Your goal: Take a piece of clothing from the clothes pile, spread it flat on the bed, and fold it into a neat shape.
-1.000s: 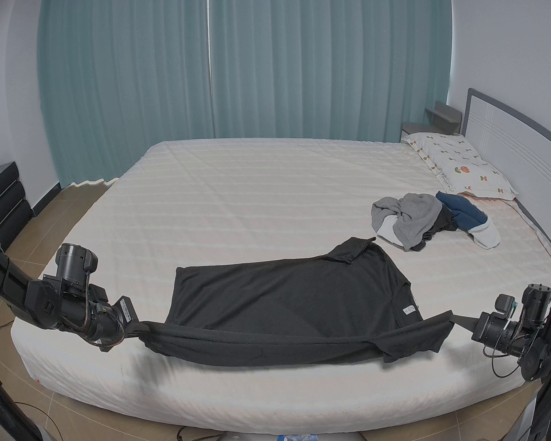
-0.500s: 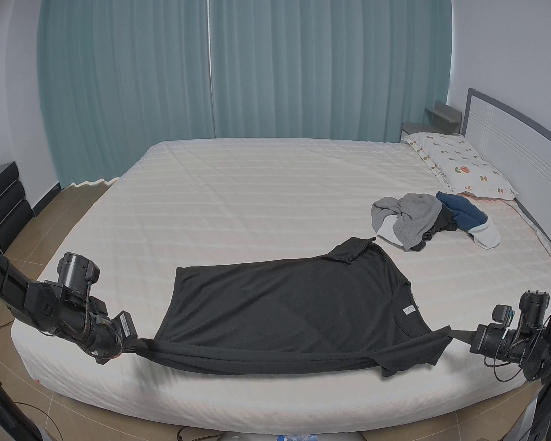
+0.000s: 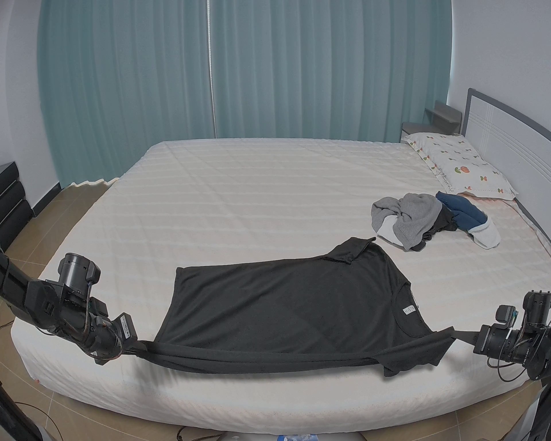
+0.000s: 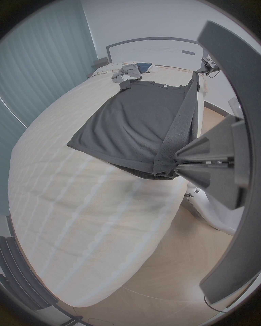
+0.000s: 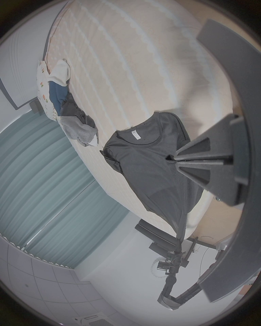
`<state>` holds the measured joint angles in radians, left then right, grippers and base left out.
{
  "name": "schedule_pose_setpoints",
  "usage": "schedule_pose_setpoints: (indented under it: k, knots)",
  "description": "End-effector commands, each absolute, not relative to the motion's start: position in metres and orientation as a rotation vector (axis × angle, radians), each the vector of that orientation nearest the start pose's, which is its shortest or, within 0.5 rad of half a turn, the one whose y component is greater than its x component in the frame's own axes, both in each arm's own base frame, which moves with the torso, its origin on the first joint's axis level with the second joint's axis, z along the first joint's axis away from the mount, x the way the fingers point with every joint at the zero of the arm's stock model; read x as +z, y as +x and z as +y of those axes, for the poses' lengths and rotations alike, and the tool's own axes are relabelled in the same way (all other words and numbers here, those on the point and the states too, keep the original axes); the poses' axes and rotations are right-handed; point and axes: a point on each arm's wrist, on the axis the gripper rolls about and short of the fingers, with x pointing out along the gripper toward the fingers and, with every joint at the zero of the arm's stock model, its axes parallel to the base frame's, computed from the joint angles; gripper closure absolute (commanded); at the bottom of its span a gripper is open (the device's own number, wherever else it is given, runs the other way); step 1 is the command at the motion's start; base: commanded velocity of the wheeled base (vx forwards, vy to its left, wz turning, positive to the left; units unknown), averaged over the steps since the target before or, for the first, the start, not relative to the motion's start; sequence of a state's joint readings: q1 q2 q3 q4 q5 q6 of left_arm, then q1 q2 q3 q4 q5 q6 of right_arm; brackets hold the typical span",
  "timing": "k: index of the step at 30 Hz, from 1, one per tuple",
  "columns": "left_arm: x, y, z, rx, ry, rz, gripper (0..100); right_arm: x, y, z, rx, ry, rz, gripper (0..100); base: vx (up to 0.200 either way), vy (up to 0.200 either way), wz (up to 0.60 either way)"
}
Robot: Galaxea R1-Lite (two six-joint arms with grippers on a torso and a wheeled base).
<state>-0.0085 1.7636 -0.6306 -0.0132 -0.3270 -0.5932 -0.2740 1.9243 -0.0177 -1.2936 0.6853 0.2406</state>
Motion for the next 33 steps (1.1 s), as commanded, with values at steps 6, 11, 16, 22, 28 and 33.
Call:
schedule_pose_setpoints:
  k: [6, 11, 16, 22, 28, 33]
  knots:
    - [0.07, 0.273, -0.009, 0.052, -0.719, 1.174, 100, 0.029, 0.215, -0.036, 0.357, 0.502, 0.598, 100, 0.0, 0.0, 0.0]
    - [0.07, 0.293, -0.009, 0.076, -0.751, 1.15, 100, 0.029, 0.24, -0.039, 0.328, 0.47, 0.561, 100, 0.0, 0.0, 0.0]
    - [0.066, 0.306, -0.011, 0.072, -0.749, 1.146, 100, 0.023, 0.258, -0.038, 0.334, 0.485, 0.558, 100, 0.0, 0.0, 0.0]
    - [0.062, 0.32, -0.011, 0.071, -0.747, 1.143, 100, 0.019, 0.275, -0.034, 0.349, 0.486, 0.545, 100, 0.0, 0.0, 0.0]
    - [0.062, 0.333, -0.01, 0.099, -0.744, 1.112, 100, 0.016, 0.287, -0.029, 0.367, 0.472, 0.537, 100, 0.0, 0.0, 0.0]
    - [0.065, 0.331, -0.01, 0.105, -0.741, 1.11, 100, 0.017, 0.291, -0.026, 0.367, 0.463, 0.53, 100, 0.0, 0.0, 0.0]
